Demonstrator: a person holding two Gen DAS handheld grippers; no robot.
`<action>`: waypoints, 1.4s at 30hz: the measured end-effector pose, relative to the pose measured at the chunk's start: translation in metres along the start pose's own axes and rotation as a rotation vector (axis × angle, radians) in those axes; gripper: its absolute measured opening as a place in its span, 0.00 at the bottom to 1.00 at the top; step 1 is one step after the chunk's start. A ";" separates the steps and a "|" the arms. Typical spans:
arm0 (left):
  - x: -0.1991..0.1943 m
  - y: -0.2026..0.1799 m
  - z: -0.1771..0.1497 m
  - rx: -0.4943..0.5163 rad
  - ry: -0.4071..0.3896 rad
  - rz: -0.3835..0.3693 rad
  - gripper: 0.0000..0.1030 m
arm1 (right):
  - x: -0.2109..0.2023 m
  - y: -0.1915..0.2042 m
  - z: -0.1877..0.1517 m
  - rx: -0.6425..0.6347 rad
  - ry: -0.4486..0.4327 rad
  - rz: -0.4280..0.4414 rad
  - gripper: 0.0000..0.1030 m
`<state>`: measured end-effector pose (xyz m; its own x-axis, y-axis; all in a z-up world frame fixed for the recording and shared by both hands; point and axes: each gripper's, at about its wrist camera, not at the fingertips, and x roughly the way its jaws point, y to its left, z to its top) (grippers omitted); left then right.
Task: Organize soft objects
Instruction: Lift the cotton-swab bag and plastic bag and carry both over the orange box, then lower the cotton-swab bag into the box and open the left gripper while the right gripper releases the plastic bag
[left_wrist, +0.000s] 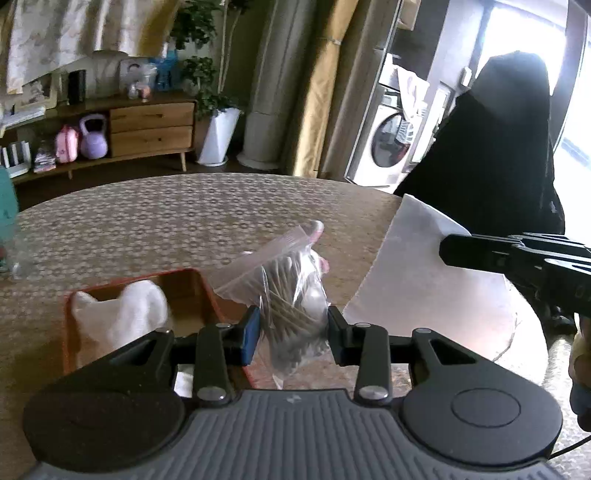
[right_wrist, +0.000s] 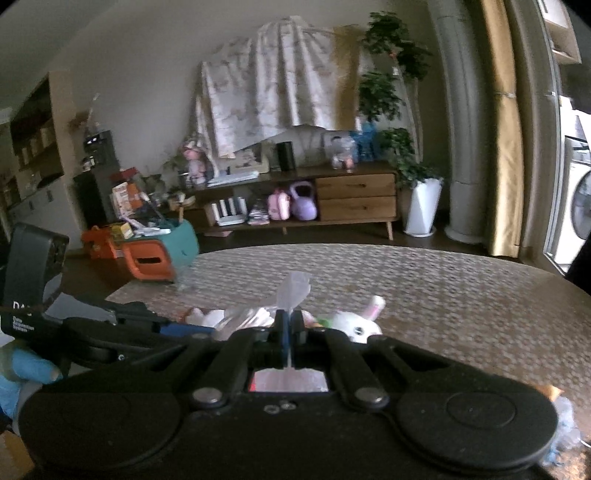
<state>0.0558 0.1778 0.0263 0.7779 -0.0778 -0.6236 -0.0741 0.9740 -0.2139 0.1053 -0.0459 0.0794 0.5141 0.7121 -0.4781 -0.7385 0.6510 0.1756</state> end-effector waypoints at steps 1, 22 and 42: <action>-0.003 0.005 0.000 -0.001 -0.002 0.006 0.36 | 0.004 0.005 0.002 -0.006 0.002 0.006 0.01; -0.018 0.103 -0.020 -0.058 0.055 0.140 0.36 | 0.120 0.067 0.013 0.004 0.091 0.061 0.01; 0.035 0.123 -0.046 -0.057 0.133 0.139 0.36 | 0.199 0.071 -0.034 -0.011 0.240 0.014 0.02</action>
<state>0.0455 0.2854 -0.0565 0.6687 0.0259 -0.7431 -0.2132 0.9641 -0.1582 0.1410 0.1332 -0.0325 0.3865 0.6372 -0.6668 -0.7500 0.6379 0.1749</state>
